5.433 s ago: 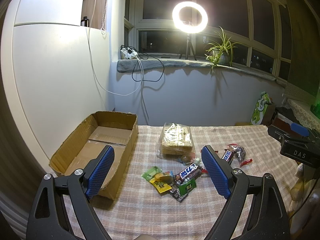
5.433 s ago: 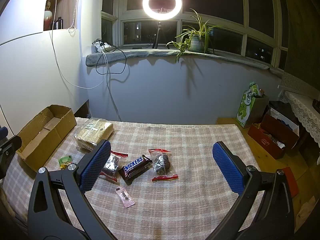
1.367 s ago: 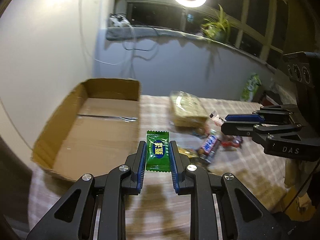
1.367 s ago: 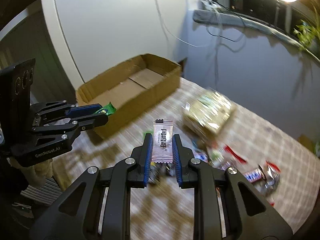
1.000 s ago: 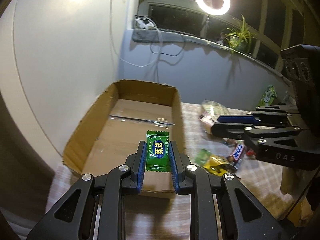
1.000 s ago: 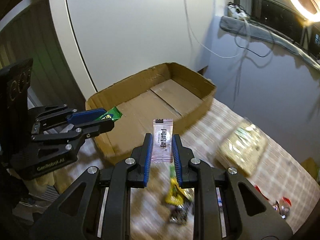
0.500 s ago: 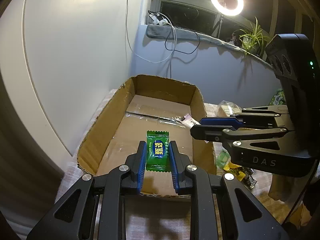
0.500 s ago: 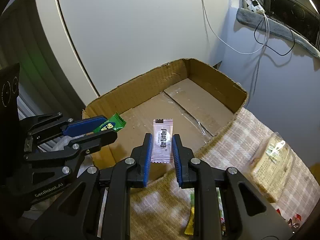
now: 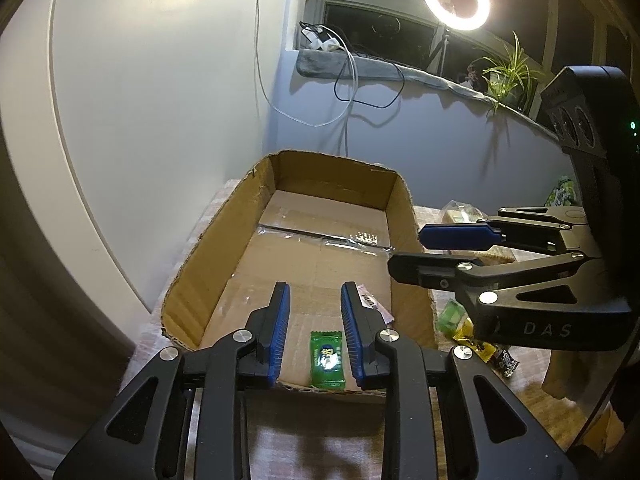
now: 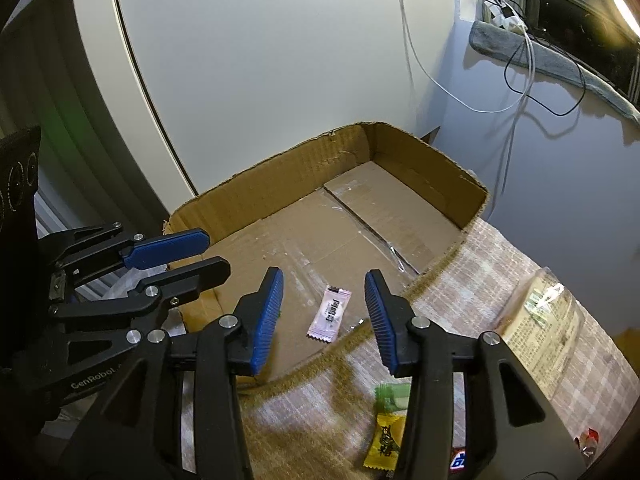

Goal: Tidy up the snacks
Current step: 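Carry both candies over the cardboard box and open both tools to drop them, then grasp the chocolate bar with the left tool while the right tool grasps the dark snack bag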

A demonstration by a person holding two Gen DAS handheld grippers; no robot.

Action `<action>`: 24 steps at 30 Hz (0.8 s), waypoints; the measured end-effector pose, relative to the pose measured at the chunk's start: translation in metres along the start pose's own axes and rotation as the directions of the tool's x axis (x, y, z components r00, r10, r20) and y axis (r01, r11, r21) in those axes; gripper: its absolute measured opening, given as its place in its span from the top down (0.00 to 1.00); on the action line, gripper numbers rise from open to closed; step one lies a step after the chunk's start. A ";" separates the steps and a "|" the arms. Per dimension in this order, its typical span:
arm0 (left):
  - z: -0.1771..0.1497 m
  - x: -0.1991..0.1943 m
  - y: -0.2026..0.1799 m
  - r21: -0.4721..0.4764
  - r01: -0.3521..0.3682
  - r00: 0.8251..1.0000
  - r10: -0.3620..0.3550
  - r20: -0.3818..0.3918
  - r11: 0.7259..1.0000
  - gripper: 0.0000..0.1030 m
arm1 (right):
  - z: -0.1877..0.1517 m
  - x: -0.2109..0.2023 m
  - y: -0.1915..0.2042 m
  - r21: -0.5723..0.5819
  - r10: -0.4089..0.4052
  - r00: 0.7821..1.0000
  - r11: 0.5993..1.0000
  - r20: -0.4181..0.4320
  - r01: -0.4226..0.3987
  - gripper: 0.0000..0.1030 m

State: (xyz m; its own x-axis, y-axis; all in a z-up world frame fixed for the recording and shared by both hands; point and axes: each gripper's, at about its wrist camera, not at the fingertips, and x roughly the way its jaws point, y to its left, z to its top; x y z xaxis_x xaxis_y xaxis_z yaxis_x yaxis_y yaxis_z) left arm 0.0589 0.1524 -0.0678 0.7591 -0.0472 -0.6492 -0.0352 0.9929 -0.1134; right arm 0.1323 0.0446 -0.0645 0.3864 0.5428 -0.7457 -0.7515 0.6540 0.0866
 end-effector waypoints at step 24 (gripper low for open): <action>-0.001 -0.008 -0.082 0.099 0.155 0.988 -0.156 -0.006 0.983 0.53 | -0.085 -0.113 -0.098 0.134 -0.200 0.979 0.972 0.033 0.194 0.12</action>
State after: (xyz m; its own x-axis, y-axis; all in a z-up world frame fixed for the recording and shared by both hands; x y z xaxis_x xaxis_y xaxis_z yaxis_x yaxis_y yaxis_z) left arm 0.0556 0.0709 -0.0542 0.7512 -0.2018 -0.6285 0.1479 0.9794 -0.1377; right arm 0.1175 -0.1253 -0.0450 0.5464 0.4176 -0.7260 -0.5833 0.8118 0.0280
